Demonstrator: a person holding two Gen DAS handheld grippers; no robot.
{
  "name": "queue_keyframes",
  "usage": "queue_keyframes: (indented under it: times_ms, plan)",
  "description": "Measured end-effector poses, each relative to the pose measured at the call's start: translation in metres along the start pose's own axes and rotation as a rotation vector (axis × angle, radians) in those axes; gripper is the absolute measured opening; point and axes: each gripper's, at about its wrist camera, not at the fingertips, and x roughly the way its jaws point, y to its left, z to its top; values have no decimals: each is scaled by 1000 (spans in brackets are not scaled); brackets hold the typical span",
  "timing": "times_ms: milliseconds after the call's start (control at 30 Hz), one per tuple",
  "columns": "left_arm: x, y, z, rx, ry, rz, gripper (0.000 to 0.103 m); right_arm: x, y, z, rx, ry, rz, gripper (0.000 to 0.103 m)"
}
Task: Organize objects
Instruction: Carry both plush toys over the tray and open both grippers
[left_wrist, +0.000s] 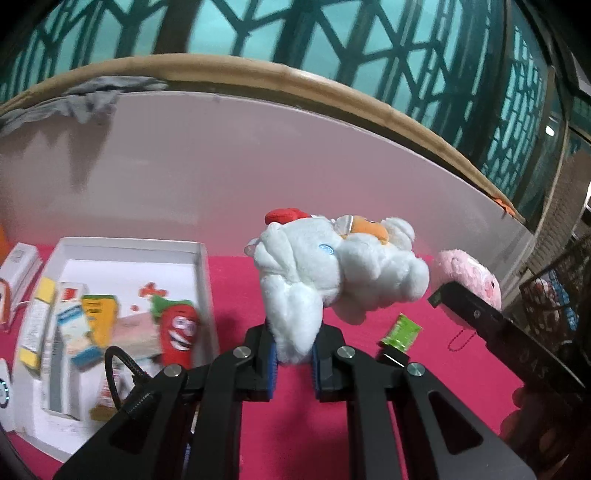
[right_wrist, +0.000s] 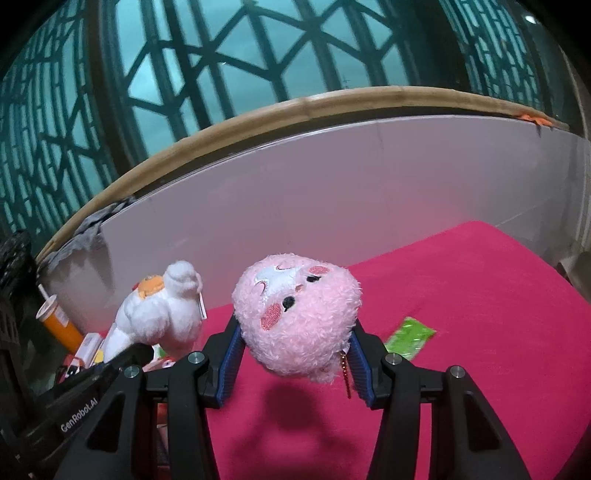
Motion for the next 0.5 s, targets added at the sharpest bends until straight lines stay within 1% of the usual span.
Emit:
queue_keyframes:
  times_ms: [233, 500]
  plan:
    - [-19, 44, 4, -47, -31, 52, 13, 6, 44, -8, -51, 21, 36, 55]
    - [-31, 87, 5, -75, -43, 110, 13, 17, 92, -17, -110, 54, 74, 55]
